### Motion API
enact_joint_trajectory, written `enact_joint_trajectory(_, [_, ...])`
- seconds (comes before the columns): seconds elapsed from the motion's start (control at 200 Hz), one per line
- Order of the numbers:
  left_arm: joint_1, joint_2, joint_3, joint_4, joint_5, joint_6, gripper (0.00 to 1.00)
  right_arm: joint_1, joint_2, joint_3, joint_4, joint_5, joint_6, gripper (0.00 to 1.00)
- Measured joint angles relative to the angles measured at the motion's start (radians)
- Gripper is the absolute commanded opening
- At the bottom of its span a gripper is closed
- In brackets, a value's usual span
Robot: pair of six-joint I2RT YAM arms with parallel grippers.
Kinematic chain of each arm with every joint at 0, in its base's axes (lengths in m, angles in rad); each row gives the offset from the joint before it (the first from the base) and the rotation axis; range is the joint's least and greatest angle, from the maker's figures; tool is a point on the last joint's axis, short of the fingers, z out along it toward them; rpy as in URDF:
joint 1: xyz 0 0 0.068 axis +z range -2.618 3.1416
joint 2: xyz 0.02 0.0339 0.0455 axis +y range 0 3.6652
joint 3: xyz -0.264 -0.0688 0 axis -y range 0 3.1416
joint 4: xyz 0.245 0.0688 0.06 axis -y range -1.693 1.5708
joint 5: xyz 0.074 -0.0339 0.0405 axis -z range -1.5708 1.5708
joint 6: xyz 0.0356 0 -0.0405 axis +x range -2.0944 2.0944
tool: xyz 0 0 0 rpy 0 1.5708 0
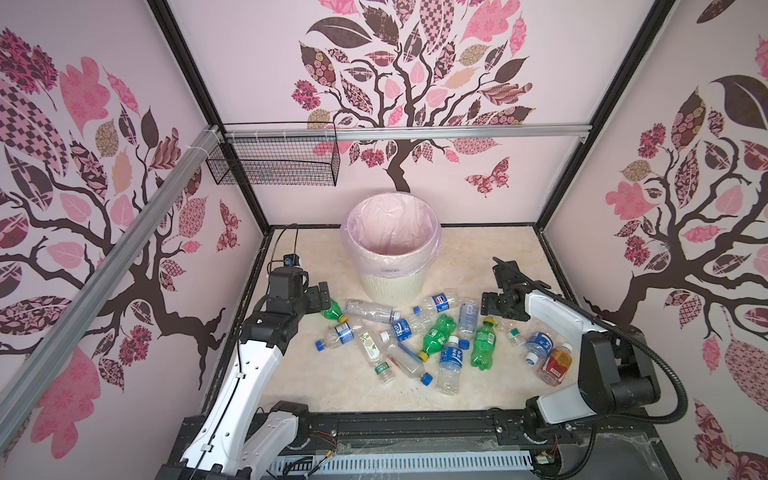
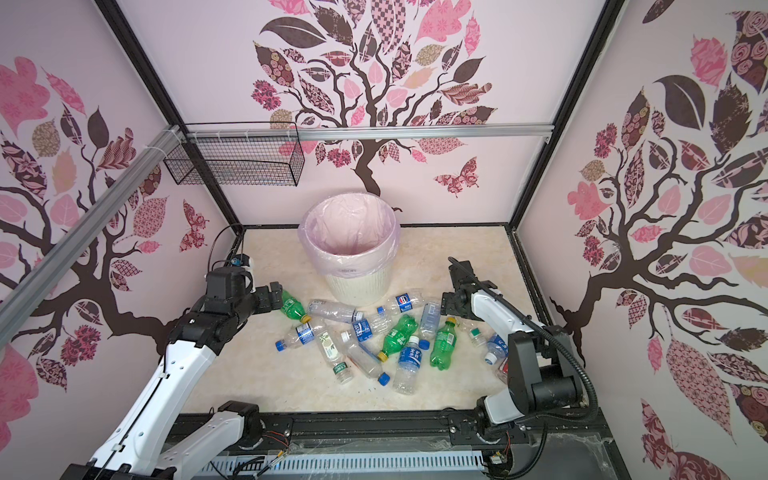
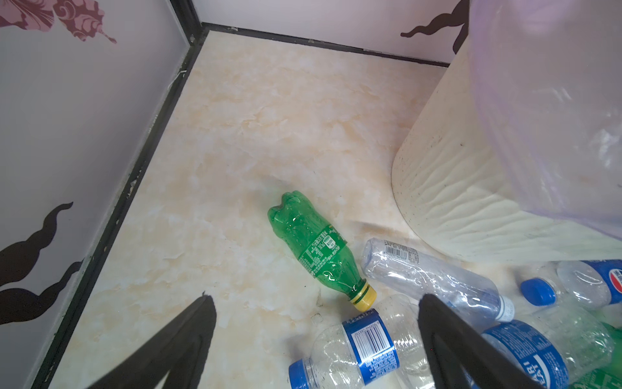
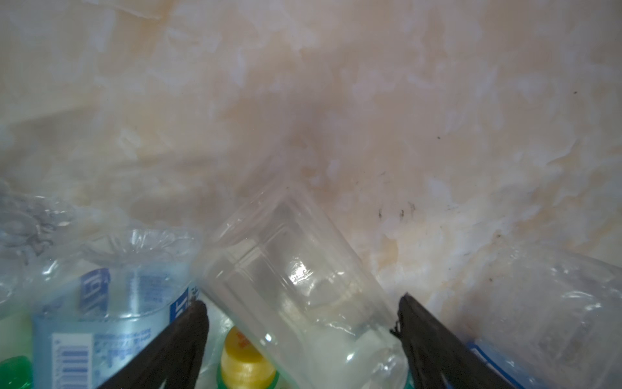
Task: Throw the plastic bottles in the bin
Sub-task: 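Lower the right gripper onto a clear water bottle and close it, then lift the clear bottle with the right gripper over the bin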
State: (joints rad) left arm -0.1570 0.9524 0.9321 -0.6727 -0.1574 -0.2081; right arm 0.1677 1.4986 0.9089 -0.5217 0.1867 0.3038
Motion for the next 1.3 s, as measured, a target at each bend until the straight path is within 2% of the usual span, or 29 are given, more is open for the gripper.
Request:
enact_joint_trajectory(0.335, [0.0, 0.002, 0.0, -0.001, 0.066, 0.004, 0.98, -0.02, 0.093, 0.0, 0.059, -0.008, 0.005, 0.76])
enact_joint_trajectory(0.49, [0.0, 0.002, 0.0, -0.001, 0.077, 0.008, 0.98, -0.04, 0.112, 0.0, 0.085, -0.01, 0.011, 0.67])
enact_joint_trajectory(0.84, [0.0, -0.007, -0.002, 0.006, 0.079, 0.023, 0.98, -0.051, 0.111, 0.0, 0.118, 0.008, 0.014, 0.56])
enact_joint_trajectory(1.076, [0.002, -0.007, -0.005, 0.029, 0.079, 0.023, 0.98, -0.051, 0.067, 0.007, 0.114, 0.053, 0.005, 0.54])
enact_joint_trajectory(1.296, [0.016, -0.006, -0.005, 0.037, 0.08, 0.023, 0.98, -0.051, -0.041, 0.107, 0.085, 0.08, -0.018, 0.54])
